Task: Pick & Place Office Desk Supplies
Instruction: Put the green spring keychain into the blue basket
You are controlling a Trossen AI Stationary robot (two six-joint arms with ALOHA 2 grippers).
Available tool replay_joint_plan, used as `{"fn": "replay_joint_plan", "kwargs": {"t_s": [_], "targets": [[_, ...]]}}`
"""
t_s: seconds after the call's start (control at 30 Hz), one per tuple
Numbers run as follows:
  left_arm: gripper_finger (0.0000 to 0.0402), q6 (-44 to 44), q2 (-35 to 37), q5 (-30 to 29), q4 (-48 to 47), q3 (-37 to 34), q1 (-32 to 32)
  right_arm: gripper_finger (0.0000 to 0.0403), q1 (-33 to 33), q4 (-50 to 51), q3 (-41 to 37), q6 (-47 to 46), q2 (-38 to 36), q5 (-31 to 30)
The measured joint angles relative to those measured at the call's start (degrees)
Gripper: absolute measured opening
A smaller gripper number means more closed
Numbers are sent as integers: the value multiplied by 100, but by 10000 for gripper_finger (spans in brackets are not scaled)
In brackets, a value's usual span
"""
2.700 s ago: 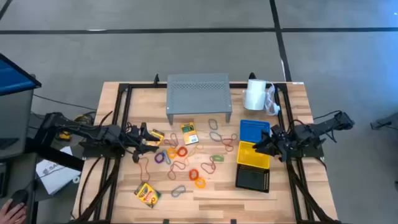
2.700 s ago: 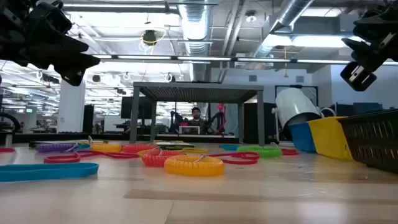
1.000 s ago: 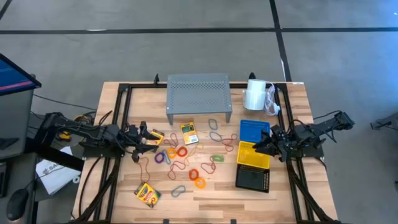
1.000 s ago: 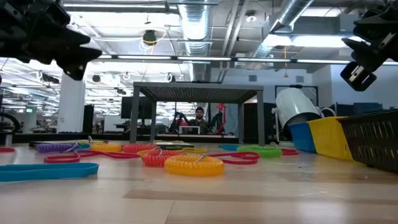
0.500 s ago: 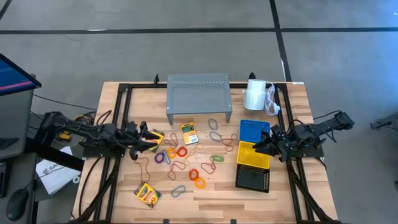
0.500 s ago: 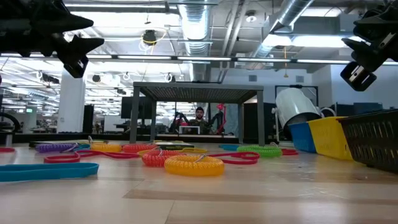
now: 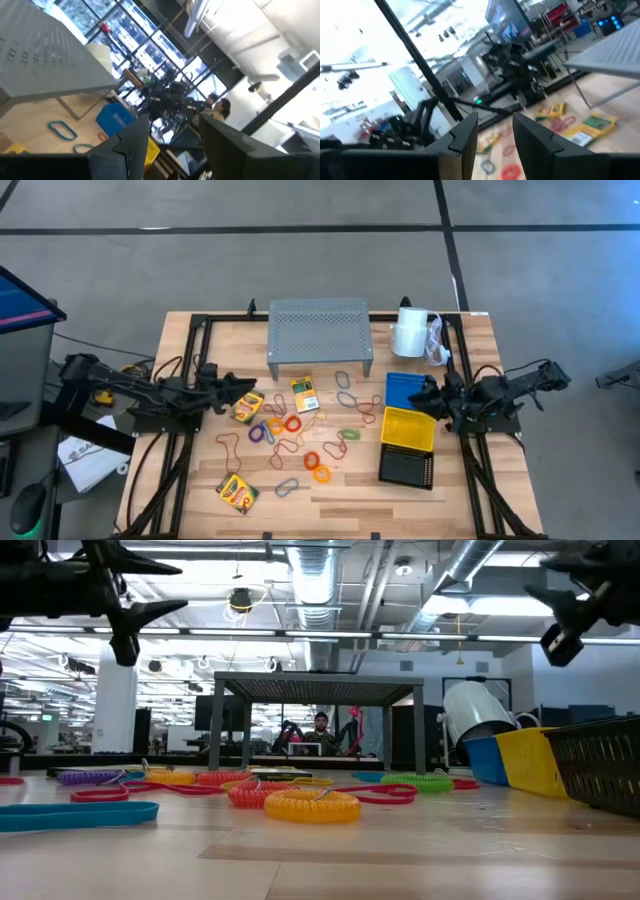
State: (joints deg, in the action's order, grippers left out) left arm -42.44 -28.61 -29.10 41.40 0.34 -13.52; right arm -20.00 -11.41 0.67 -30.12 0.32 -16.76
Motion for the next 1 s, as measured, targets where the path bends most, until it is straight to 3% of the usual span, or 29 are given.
{"fn": "replay_joint_plan", "kwargs": {"t_s": [0.33,0.53,0.63,0.77,0.9,1.0], "targets": [[168,20,-744,-186,1111,155,22,121,192,-1301,9,-242,4,-99],[168,891,-939,339,856,1015,46,121,242,-580,857,268,393,-307],[168,1693,-971,573,-35,1719,46,121,345,206,1733,768,1032,-348],[168,2359,-990,922,-2366,2943,46,121,458,1758,3238,1195,2374,-306],[168,2440,-1086,1003,-4845,4114,44,121,551,3739,4820,1516,3935,-287],[168,2391,-1114,1081,-5736,4590,44,121,666,5040,5770,1464,5065,-283]]}}
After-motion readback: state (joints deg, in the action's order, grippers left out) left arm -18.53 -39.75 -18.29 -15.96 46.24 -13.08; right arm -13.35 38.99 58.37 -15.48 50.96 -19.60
